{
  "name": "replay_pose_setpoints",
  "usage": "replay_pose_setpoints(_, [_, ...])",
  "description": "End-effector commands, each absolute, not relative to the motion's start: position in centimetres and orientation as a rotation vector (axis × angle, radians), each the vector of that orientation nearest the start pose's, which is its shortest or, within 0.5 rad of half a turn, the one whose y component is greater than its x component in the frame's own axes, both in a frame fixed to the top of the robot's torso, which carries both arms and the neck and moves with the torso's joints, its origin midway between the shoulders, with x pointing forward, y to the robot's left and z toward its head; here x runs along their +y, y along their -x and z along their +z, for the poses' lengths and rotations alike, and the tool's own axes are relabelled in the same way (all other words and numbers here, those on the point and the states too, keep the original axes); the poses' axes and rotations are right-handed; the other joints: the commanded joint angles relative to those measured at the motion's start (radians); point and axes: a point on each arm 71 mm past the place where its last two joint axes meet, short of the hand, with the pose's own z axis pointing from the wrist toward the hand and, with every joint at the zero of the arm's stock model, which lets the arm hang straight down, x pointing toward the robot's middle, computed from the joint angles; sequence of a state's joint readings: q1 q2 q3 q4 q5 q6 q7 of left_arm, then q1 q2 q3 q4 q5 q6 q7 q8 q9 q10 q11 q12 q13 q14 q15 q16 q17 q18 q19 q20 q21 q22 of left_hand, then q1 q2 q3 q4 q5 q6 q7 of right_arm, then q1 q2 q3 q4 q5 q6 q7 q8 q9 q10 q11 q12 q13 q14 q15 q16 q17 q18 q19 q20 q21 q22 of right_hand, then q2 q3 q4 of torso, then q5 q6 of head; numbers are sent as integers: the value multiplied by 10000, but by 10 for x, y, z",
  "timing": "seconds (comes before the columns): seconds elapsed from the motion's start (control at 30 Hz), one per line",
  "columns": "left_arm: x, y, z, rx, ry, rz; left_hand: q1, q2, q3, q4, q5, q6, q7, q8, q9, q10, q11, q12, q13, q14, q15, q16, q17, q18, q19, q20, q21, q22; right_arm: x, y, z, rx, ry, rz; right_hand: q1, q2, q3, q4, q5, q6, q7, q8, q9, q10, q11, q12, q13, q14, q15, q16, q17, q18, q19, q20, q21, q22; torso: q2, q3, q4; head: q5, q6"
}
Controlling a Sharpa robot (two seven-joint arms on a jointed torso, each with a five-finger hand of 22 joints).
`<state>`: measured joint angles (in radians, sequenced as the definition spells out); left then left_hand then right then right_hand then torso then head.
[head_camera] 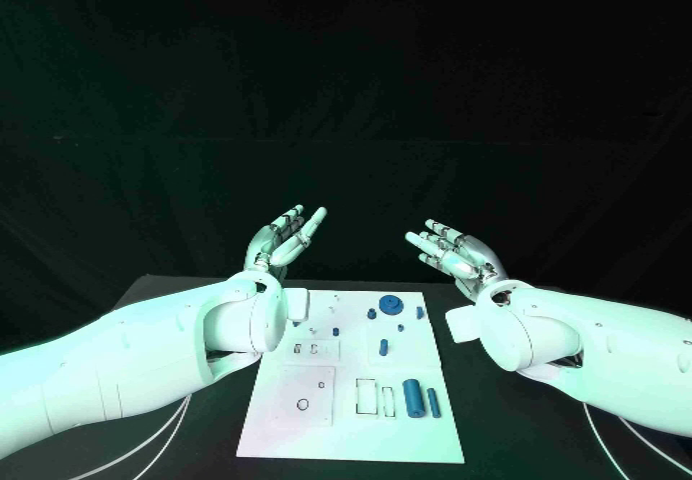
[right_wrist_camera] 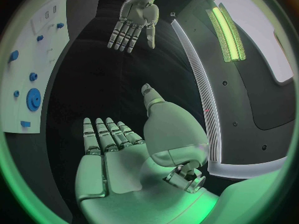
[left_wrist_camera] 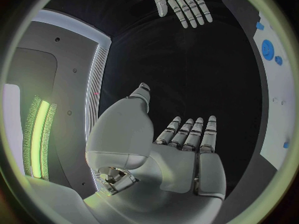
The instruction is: Assemble the parts on the task board
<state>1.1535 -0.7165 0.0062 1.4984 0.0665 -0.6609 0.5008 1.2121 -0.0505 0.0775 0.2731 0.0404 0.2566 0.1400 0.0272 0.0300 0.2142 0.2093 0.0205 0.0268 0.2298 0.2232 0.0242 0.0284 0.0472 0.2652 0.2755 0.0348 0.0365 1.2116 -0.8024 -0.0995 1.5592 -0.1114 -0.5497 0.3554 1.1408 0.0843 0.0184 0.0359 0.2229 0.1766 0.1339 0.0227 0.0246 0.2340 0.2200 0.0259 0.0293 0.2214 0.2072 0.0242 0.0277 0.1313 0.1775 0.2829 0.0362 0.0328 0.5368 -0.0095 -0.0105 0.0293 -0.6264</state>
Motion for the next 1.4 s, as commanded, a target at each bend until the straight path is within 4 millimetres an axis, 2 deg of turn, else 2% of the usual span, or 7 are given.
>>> replay_pose_setpoints(0.03, [172,-495,-181,11957,12137,-14247,569,48,35,113,81,249,1149,65,41,206,135,97,35,176,149,70,32,217,10,163,62,20,-180,-478,-192,16206,-9301,13909,1275,20,250,-552,129,1716,1414,336,195,2218,258,365,179,2493,165,425,207,64,1362,98,573,277,-1,-1,-2,2,-2])
replay_pose_setpoints(0.27, [187,-490,-179,11924,12246,-14477,682,177,-6,78,79,487,1245,105,69,522,241,136,65,399,220,97,54,316,-33,160,70,21,-196,-494,-178,15234,-5923,12646,2018,-55,457,-1095,121,4470,1115,717,362,5979,30,744,347,6115,-79,774,367,286,4008,88,1514,617,117,30,-24,-33,-136])
replay_pose_setpoints(0.5, [193,-489,-178,11943,12208,-14575,836,288,-63,-7,78,1076,1299,210,134,1083,349,207,114,804,261,147,91,385,176,175,154,65,-199,-500,-172,15101,-3896,11728,2281,-143,626,-1270,79,6768,986,925,445,7304,-314,782,347,7592,-454,946,394,547,5904,-44,2247,808,205,54,52,-79,-139])
replay_pose_setpoints(0.63, [197,-487,-175,11980,12075,-14769,1046,380,-106,-160,111,2434,1362,523,296,2517,460,479,251,2516,172,496,275,269,1462,185,598,300,-199,-504,-164,15092,-2650,11024,2342,-253,791,-1315,68,7274,843,835,419,7864,-481,688,348,8327,-685,992,415,550,6654,-287,2539,858,347,96,123,-118,-148])
replay_pose_setpoints(0.73, [200,-486,-170,12164,11837,-15098,1260,521,-161,-366,91,4036,1389,892,460,4907,335,970,434,4910,-59,1077,497,609,3990,143,1522,755,-199,-506,-159,15129,-1790,10461,2359,-325,966,-1319,58,7551,775,755,416,8191,-570,574,343,8742,-823,957,419,541,7086,-442,2687,872,497,132,168,-136,-166])
replay_pose_setpoints(0.9, [205,-481,-161,12427,11314,-15500,1531,599,-274,-677,88,5558,1225,1142,540,6330,106,1165,429,6235,-361,1433,565,1090,4836,106,2010,903,-195,-509,-154,15316,-533,9628,2317,-490,1209,-1288,14,7854,676,627,418,8525,-691,407,345,9425,-1030,954,468,539,7733,-702,2974,948,747,164,220,-194,-79])
replay_pose_setpoints(1.4, [203,-459,-131,12671,10678,-16364,1730,719,-441,-1054,92,6264,1164,1045,430,6957,0,1032,382,6808,-495,1342,488,1332,5326,103,2305,944,-173,-520,-145,15708,2729,6433,2080,-1336,1497,-856,181,8845,100,671,496,9184,-1389,782,847,12909,-2101,3570,2654,508,10573,-1882,5346,2221,1664,221,354,-498,17])
